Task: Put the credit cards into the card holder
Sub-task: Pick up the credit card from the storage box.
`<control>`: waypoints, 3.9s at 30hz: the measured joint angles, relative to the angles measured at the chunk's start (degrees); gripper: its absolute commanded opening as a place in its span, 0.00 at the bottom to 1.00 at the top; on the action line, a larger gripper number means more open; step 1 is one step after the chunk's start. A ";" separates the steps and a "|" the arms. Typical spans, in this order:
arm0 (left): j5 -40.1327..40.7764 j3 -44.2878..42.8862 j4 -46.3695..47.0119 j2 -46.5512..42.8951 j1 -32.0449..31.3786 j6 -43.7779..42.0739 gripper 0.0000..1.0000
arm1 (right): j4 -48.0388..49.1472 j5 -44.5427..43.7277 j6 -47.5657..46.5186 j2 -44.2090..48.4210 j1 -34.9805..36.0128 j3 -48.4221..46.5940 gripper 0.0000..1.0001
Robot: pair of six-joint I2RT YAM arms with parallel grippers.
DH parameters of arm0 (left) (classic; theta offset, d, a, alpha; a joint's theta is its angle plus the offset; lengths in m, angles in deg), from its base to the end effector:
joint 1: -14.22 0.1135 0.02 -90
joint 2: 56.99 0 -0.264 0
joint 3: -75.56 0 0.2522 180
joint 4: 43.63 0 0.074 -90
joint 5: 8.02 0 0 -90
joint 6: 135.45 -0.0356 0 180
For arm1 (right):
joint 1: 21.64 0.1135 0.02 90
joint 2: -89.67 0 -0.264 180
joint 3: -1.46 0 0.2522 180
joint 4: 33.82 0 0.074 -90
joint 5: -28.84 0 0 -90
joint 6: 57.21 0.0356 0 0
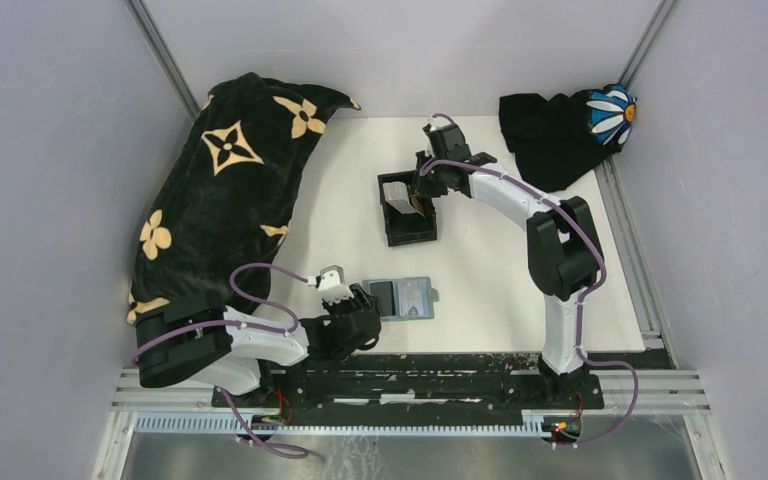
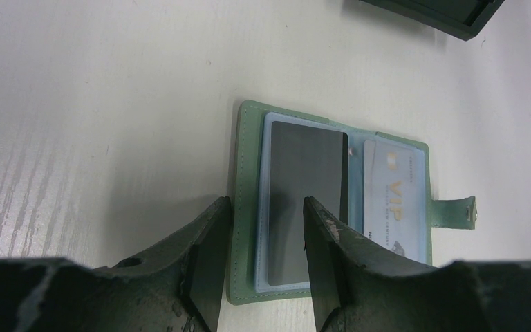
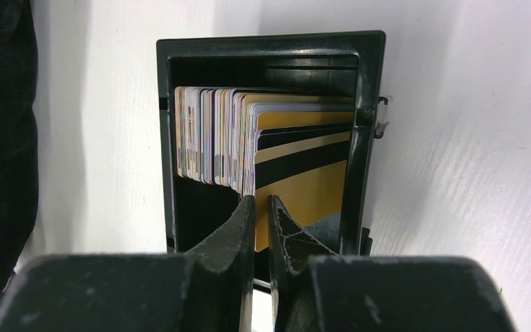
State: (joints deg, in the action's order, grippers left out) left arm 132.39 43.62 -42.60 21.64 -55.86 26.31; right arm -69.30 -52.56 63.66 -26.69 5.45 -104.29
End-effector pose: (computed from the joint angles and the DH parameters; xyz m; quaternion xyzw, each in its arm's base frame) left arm 0.0968 -0.1867 0.1197 -0.1730 0.8355 -0.1938 0.4843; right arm 0.4079 0.2146 0.2249 0.0025 0.9253 0.2415 0.2925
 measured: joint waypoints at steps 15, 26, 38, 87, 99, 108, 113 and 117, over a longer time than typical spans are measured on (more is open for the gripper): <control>-0.07 0.00 -0.04 -0.04 0.00 -0.02 0.50 | -1.16 -1.16 -0.68 1.09 0.00 0.00 0.03; 0.09 -0.04 -3.96 -3.43 -0.02 -0.33 0.56 | -5.09 -6.16 -4.26 3.65 0.17 0.00 0.01; 3.13 -3.37 -9.14 -11.15 -0.07 -6.91 0.61 | -6.43 -8.90 -7.65 11.76 2.08 2.56 0.01; -39.06 3.56 8.39 -36.52 2.54 -46.36 0.72 | 6.49 32.59 2.54 54.99 12.94 46.90 0.01; -53.96 3.63 10.10 -36.24 12.74 -45.62 0.21 | 8.35 33.90 2.38 51.01 12.90 46.90 0.01; -59.87 3.80 10.45 -33.99 15.52 -45.59 0.47 | 8.92 34.67 2.75 48.11 12.57 46.84 0.01; -63.93 3.80 10.73 -33.97 17.73 -44.50 0.51 | 10.88 35.58 3.17 46.84 12.79 46.23 0.01; -66.88 4.11 11.98 -33.75 19.69 -43.08 0.31 | 11.91 36.00 3.41 45.99 12.81 45.94 0.01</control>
State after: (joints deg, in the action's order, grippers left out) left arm 65.51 47.73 -30.63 -12.11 -36.17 -16.77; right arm -57.39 -16.56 67.07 19.30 18.26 -58.35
